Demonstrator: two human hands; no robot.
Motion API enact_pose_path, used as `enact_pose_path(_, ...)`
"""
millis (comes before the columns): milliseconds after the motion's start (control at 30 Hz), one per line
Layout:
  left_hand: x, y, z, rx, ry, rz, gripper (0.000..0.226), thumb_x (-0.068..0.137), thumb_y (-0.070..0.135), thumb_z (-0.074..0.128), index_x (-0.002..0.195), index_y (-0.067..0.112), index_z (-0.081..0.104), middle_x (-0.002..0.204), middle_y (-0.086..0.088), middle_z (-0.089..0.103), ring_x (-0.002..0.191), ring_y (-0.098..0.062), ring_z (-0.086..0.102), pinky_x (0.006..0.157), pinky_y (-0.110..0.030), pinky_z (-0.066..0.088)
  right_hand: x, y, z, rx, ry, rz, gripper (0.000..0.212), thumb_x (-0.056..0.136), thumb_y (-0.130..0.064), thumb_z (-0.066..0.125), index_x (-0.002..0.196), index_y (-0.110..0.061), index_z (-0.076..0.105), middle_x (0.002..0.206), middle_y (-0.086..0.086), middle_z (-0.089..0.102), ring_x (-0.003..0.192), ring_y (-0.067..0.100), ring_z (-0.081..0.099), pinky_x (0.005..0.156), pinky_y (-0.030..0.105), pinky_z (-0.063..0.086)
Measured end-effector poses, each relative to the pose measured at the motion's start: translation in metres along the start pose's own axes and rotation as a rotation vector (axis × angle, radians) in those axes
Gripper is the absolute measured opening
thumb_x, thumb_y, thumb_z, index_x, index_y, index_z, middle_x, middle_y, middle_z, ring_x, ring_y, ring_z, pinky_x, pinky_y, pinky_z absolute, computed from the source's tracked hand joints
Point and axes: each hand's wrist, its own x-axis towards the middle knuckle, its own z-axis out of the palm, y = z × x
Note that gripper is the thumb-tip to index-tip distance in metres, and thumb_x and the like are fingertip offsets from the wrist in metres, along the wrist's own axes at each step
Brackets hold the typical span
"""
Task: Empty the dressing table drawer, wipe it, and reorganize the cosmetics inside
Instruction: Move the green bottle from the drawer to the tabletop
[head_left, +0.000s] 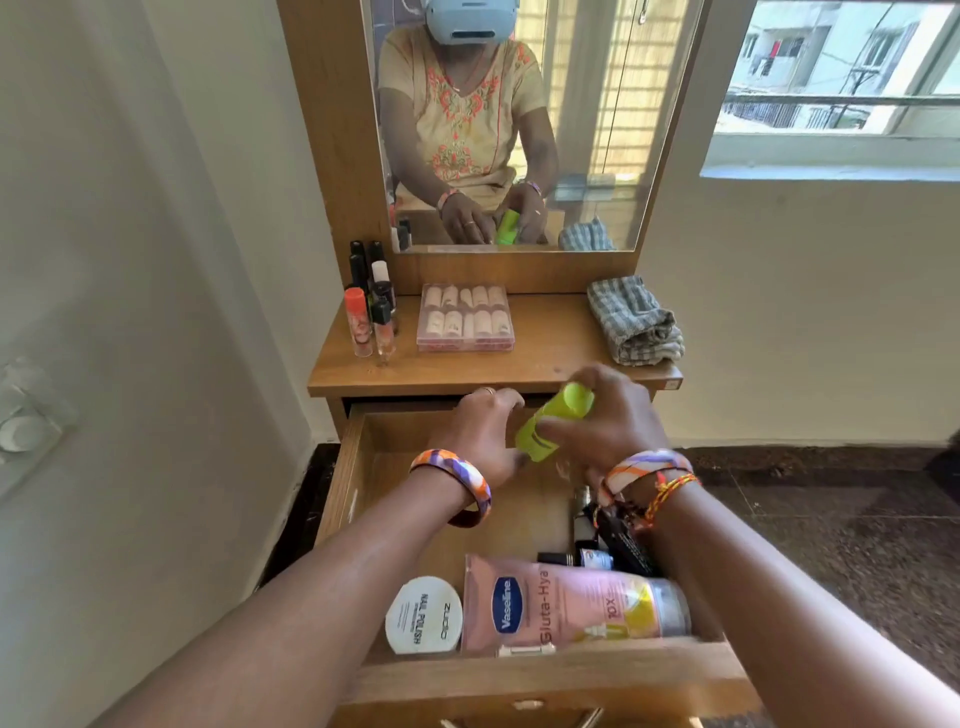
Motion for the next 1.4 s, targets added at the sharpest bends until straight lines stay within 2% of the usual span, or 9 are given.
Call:
enact_pose_path(133, 0.023, 0.007, -0.015, -0.032, 0.151, 0.028, 0.045, 0.081, 0.011, 0.067, 0.124, 0.016, 0.055, 0.124, -0.008, 0.059, 0.107, -0.026, 0.059, 0.088, -0.038, 0.052, 0.036, -0.022, -0.024, 0.149, 0.153, -0.067, 0.055, 0.066, -0.025, 0.077, 0.117, -0.015, 0.057, 0.099, 0.004, 0.058, 0.088, 0.018, 0.053, 0.073, 0.023, 0.04)
enact_pose_path(233, 0.043, 0.012, -0.028, 0.011, 0.219, 0.041, 0.044, 0.083, 0.016, 0.064, 0.126, 0.013, 0.053, 0.126, -0.011, 0.056, 0.113, -0.028, 0.056, 0.093, -0.036, 0.048, 0.063, -0.034, -0.023, 0.162, 0.199, -0.066, 0.055, 0.067, -0.024, 0.076, 0.119, -0.014, 0.059, 0.106, 0.006, 0.061, 0.096, 0.021, 0.056, 0.076, 0.024, 0.04)
enact_pose_path(367, 0.066, 0.008, -0.038, 0.2, 0.216, 0.033, 0.044, 0.087, 0.014, 0.056, 0.131, 0.011, 0.048, 0.133, -0.012, 0.049, 0.123, -0.03, 0.047, 0.096, -0.037, 0.043, 0.095, -0.04, -0.007, 0.162, 0.202, -0.04, 0.052, 0.067, -0.023, 0.074, 0.116, -0.015, 0.06, 0.111, 0.008, 0.065, 0.105, 0.025, 0.059, 0.085, 0.033, 0.048)
enact_pose_path(533, 0.088, -0.009, -0.043, 0.388, 0.189, 0.039, 0.048, 0.088, 0.029, 0.058, 0.132, 0.016, 0.045, 0.136, -0.008, 0.047, 0.127, -0.027, 0.042, 0.098, -0.037, 0.041, 0.128, -0.048, 0.003, 0.201, 0.177, -0.051, 0.053, 0.073, -0.018, 0.071, 0.124, -0.018, 0.057, 0.119, 0.008, 0.062, 0.11, 0.026, 0.059, 0.085, 0.031, 0.048)
enact_pose_path(800, 0.104, -0.012, -0.046, 0.429, 0.124, 0.078, 0.057, 0.085, 0.03, 0.061, 0.137, 0.017, 0.041, 0.139, -0.006, 0.043, 0.13, -0.025, 0.039, 0.099, -0.038, 0.04, 0.173, -0.055, 0.016, 0.182, 0.129, 0.045, 0.035, 0.079, -0.011, 0.069, 0.111, -0.007, 0.055, 0.121, 0.015, 0.059, 0.11, 0.032, 0.057, 0.078, 0.031, 0.042)
enact_pose_path(900, 0.107, -0.012, -0.049, 0.43, 0.081, 0.059, 0.052, 0.086, 0.03, 0.06, 0.134, 0.017, 0.045, 0.135, -0.007, 0.047, 0.127, -0.026, 0.042, 0.096, -0.037, 0.042, 0.173, -0.054, 0.026, 0.123, 0.016, 0.031, 0.013, 0.086, -0.008, 0.062, 0.091, 0.0, 0.053, 0.126, 0.015, 0.058, 0.113, 0.032, 0.056, 0.084, 0.033, 0.045)
enact_pose_path(1033, 0.108, -0.008, -0.049, 0.436, 0.049, 0.041, 0.05, 0.086, 0.022, 0.058, 0.134, 0.017, 0.045, 0.133, -0.009, 0.05, 0.124, -0.029, 0.045, 0.096, -0.039, 0.042, 0.172, -0.05, 0.034, 0.26, 0.183, 0.091, 0.035, 0.078, -0.009, 0.07, 0.109, -0.005, 0.054, 0.115, 0.016, 0.062, 0.107, 0.032, 0.059, 0.077, 0.03, 0.044)
enact_pose_path(1267, 0.091, 0.009, -0.052, 0.44, 0.116, 0.103, 0.039, 0.084, 0.02, 0.058, 0.123, 0.019, 0.052, 0.126, -0.007, 0.053, 0.118, -0.029, 0.047, 0.092, -0.039, 0.041, 0.136, -0.042, 0.025, 0.309, 0.117, 0.063, 0.036, 0.078, -0.008, 0.068, 0.112, -0.007, 0.056, 0.111, 0.014, 0.064, 0.101, 0.028, 0.06, 0.076, 0.026, 0.043)
enact_pose_path(1400, 0.06, 0.028, -0.05, 0.342, 0.185, 0.146, 0.032, 0.086, 0.021, 0.055, 0.117, 0.017, 0.056, 0.12, -0.008, 0.054, 0.115, -0.028, 0.047, 0.087, -0.038, 0.042, 0.106, -0.039, 0.006, 0.177, 0.009, -0.009, 0.028, 0.079, -0.003, 0.063, 0.106, -0.007, 0.064, 0.1, 0.013, 0.063, 0.084, 0.019, 0.053, 0.069, 0.022, 0.038)
